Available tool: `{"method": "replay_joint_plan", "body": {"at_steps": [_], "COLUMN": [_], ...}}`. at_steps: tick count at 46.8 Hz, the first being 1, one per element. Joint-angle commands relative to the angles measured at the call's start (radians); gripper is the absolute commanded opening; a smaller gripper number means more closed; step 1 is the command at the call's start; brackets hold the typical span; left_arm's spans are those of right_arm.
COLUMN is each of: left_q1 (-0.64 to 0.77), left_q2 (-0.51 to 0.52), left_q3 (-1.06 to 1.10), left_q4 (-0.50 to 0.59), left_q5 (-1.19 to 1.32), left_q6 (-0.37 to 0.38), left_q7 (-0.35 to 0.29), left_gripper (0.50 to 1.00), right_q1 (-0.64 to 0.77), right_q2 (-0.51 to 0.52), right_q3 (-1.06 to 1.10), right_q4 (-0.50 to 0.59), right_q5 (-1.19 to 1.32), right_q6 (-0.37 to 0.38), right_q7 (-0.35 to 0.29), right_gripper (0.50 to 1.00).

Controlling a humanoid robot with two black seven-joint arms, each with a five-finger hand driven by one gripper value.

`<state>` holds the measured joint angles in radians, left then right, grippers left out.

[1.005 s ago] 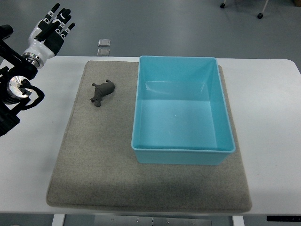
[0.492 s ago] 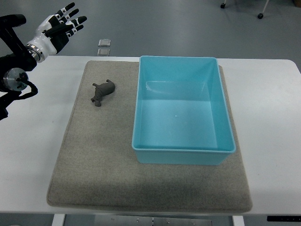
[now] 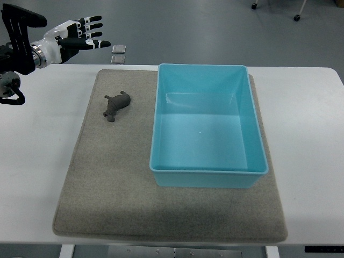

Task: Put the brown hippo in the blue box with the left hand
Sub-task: 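Move the open left hand over the brown hippo, then lower the left hand and close fingers around the brown hippo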

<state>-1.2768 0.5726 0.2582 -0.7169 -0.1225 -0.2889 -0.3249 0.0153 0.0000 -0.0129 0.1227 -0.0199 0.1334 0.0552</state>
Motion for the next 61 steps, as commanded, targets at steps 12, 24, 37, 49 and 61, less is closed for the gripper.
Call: {"method": "replay_joint_plan", "body": {"at_steps": [12, 24, 37, 49, 61], "left_q1": [-0.058, -0.061, -0.065, -0.067, -0.075], "left_q2": [0.018, 0.062, 0.07, 0.067, 0.061], "left_q3": [0.156, 0.188, 0.223, 0.222, 0.216], "left_q4": [-0.084, -0.279, -0.299, -0.308, -0.329], "left_q5": [0.173, 0.371, 0.412, 0.461, 0.461], "left_q6": [0.068, 0.306, 0.332, 0.363, 0.353], "left_q7": [0.003, 0.003, 0.082, 0.133, 0.133], "left_gripper": [0.975, 0.984, 0.984, 0.979, 0.979], "right_q1": [0.0, 0.0, 0.0, 0.0, 0.0], "right_q2": [0.0, 0.0, 0.0, 0.0, 0.0], "right_q3": [-0.001, 0.001, 0.001, 0.001, -0.001], "right_q4": [0.0, 0.0, 0.0, 0.0, 0.0], "right_q5": [0.0, 0.0, 0.0, 0.0, 0.0], "right_q6": [0.0, 0.0, 0.0, 0.0, 0.0], "right_q7": [0.0, 0.0, 0.0, 0.0, 0.0], "right_gripper": [0.936, 0.936, 0.936, 0.936, 0.936]}}
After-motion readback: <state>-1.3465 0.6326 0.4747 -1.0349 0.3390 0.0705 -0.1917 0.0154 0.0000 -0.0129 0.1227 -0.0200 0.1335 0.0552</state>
